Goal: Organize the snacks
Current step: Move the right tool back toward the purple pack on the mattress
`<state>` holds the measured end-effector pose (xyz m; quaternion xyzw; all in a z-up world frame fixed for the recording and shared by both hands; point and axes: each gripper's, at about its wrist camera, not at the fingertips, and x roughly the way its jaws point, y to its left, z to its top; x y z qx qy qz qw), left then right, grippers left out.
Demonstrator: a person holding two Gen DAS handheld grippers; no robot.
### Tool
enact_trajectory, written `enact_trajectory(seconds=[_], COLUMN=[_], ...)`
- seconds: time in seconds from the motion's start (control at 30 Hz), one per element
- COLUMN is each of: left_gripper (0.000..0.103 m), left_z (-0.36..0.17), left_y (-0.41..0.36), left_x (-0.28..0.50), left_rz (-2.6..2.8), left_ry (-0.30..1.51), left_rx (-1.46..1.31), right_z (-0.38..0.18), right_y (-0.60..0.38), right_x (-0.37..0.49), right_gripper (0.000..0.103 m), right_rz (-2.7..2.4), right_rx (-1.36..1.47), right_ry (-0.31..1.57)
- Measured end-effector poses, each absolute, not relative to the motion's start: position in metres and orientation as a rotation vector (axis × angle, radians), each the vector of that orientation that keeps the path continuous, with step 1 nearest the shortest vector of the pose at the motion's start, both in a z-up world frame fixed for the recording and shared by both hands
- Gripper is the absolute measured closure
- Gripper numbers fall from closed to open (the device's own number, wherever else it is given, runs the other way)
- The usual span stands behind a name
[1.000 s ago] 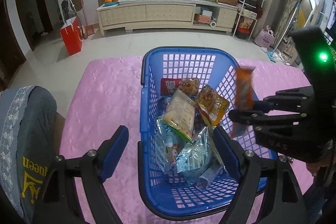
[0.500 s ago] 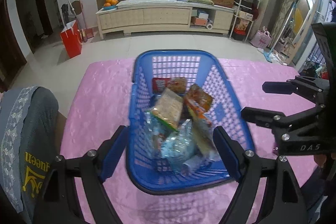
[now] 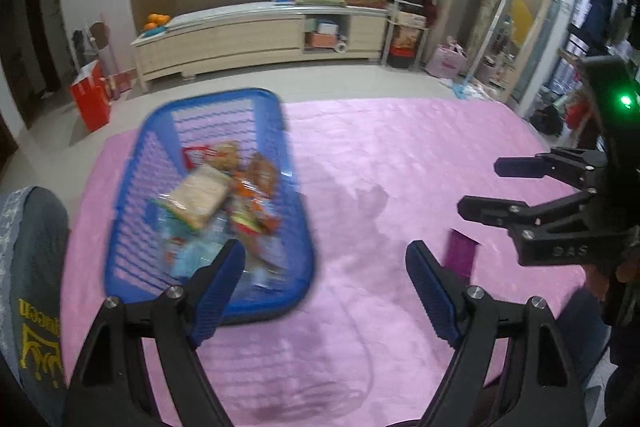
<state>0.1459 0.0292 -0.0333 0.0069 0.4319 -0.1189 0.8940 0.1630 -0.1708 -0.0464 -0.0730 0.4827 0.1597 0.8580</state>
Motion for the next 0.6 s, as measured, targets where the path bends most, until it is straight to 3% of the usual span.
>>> enact_trajectory(seconds=[0.6], left_gripper=[0.022], left_z=[-0.114], left_y=[-0.031], left_x=[0.13], left_rz=[-0.304], left_ry=[1.033], left_rx=[-0.017], right_z=[-0.138], right_y=[-0.226], right_x=[0.142], right_gripper=[0.022], right_rz=[0.388], right_rx=[-0.191], right_ry=[1.153])
